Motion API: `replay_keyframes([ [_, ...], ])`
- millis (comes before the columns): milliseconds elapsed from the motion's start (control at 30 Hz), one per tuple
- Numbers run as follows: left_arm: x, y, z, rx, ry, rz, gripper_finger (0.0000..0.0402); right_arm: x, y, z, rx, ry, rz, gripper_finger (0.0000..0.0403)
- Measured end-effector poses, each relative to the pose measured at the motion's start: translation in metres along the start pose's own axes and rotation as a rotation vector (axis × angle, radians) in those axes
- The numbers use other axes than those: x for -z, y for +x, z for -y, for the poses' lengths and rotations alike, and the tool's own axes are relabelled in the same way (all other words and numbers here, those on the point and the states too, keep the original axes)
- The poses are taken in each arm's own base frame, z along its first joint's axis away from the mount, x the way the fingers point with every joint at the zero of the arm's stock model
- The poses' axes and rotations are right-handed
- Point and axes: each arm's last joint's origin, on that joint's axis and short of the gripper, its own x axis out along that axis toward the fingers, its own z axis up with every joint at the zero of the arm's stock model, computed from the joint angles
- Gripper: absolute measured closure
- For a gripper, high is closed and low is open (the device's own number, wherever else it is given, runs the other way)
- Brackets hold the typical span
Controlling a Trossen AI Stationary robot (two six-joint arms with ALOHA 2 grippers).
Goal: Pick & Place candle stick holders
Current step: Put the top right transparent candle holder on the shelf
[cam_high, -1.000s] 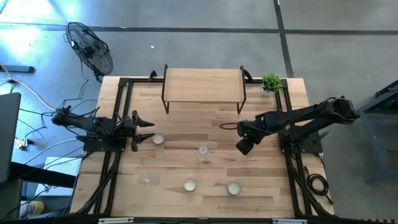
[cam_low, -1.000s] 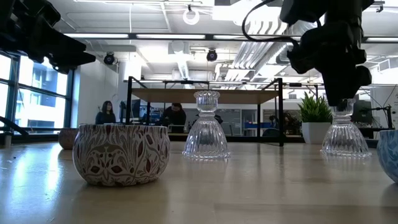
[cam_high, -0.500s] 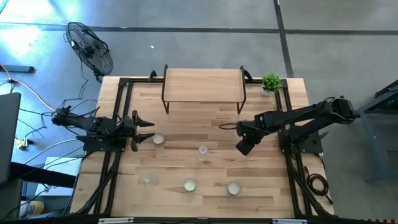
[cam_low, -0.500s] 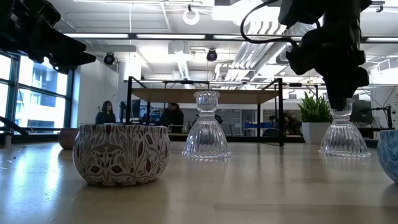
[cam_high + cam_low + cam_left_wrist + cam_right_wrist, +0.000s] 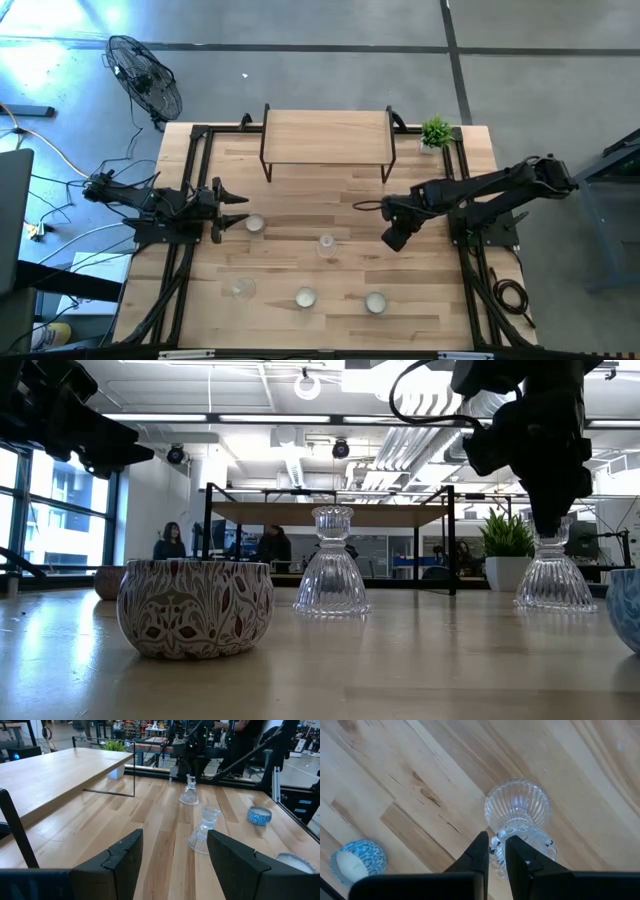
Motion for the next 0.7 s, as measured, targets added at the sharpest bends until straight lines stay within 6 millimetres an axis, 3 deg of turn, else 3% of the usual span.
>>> replay_keyframes([
  [267, 0.000, 0.000, 0.000, 0.000, 0.000, 0.000, 0.0183, 0.002, -0.006, -0.008, 0.014, -0.010, 0.007, 0.0371],
  [400, 0.000, 0.000, 0.001, 0.020, 0.000, -0.003, 0.0183, 0.000, -0.023, -0.020, -0.010, -0.032, 0.039, 0.0393],
  [700, 0.000, 0.000, 0.001, 0.032, 0.000, -0.005, 0.0183, -0.007, -0.064, -0.035, 0.016, -0.069, 0.133, 0.0393],
])
